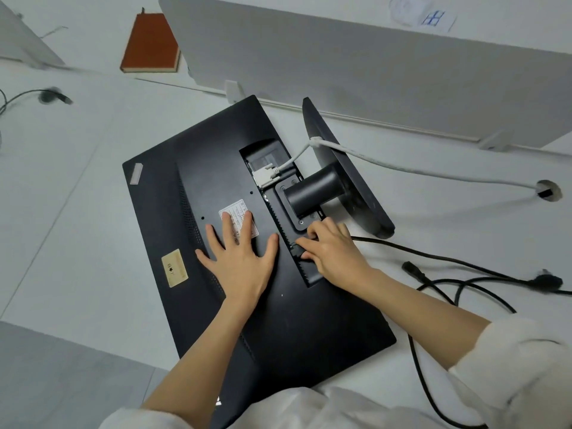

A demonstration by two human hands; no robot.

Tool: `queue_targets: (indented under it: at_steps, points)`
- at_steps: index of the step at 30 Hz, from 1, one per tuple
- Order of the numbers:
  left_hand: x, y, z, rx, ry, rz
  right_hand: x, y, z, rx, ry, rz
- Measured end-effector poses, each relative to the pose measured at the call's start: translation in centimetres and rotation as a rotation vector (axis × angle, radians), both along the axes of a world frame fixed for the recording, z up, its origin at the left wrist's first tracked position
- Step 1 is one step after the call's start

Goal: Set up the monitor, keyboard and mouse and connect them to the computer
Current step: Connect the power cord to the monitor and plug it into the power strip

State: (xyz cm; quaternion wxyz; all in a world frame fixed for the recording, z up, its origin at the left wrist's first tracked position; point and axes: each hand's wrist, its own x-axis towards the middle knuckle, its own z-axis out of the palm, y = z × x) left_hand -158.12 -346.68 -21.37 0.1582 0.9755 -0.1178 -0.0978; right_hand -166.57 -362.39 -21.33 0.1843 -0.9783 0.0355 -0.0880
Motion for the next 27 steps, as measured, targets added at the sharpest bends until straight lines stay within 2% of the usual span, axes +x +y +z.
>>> queue_targets:
  at_steps: [5,8,9,14,18,27]
  points:
    - [0.1,0.1,0.1,0.005,0.017,-0.022,0.2,0.0,0.2,0.009,0.034,0.011]
    - [0.3,1.1,0.1,-0.070,-0.008,-0.022,0.5,0.1,1.2,-0.039,0.242,0.069]
    - [0.5,1.9,0.0,-0.118,-0.024,0.000,0.8,0.0,1.6,-0.112,0.335,0.091]
    - [0.5,4.7,-0.7,-0.251,0.027,0.218,1.2,-0.7,3.1,-0.327,0.202,0.193]
    - [0.2,4.4,-1.0,-0.299,0.040,0.177,1.5,-1.1,2.6,-0.316,0.240,0.278]
    - [0.3,4.3,-1.5,-0.321,0.025,0.161,1.9,-1.1,2.0,-0.218,0.209,0.236]
